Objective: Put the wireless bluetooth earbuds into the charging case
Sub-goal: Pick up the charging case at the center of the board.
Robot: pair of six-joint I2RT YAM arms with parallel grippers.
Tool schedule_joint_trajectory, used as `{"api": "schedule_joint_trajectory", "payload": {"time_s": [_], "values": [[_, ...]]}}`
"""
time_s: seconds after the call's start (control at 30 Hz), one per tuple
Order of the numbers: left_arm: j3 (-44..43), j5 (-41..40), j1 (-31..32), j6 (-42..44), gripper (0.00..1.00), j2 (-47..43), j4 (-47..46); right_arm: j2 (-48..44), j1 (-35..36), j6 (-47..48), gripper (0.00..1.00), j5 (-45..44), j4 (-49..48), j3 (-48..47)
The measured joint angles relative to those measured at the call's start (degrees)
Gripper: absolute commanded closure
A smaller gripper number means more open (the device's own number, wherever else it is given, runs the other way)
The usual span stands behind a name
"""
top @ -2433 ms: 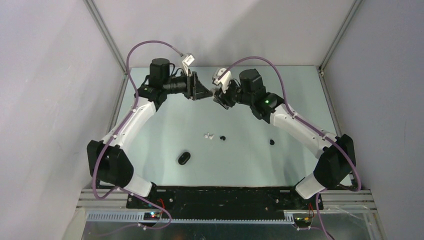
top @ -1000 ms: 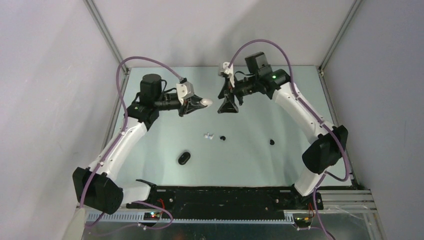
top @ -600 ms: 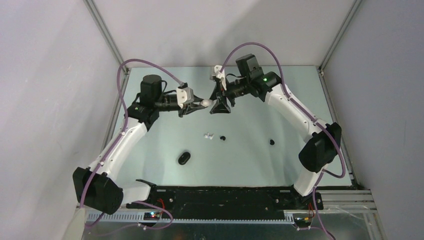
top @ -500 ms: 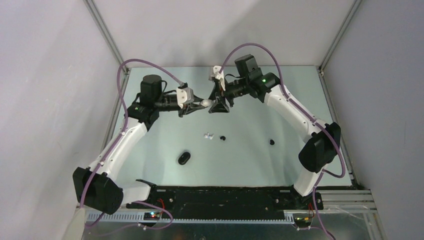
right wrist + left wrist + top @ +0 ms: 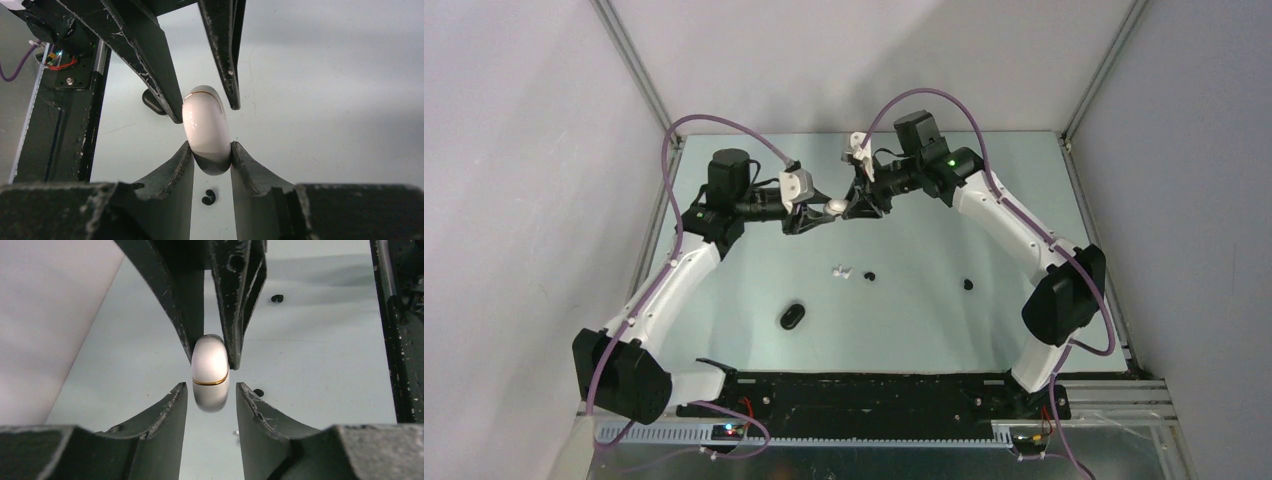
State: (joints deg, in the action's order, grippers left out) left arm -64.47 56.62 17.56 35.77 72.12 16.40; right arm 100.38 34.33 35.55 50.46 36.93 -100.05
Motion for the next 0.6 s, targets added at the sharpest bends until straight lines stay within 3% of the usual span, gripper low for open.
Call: {"api": "schedule_joint_trajectory", "payload": {"time_s": [0.6], "values": [[0.0, -0.7, -0.1, -7.3, 0.5, 2.7, -0.1, -2.5, 0.5, -3.2, 0.79, -3.1, -2.3, 2.9]]}}
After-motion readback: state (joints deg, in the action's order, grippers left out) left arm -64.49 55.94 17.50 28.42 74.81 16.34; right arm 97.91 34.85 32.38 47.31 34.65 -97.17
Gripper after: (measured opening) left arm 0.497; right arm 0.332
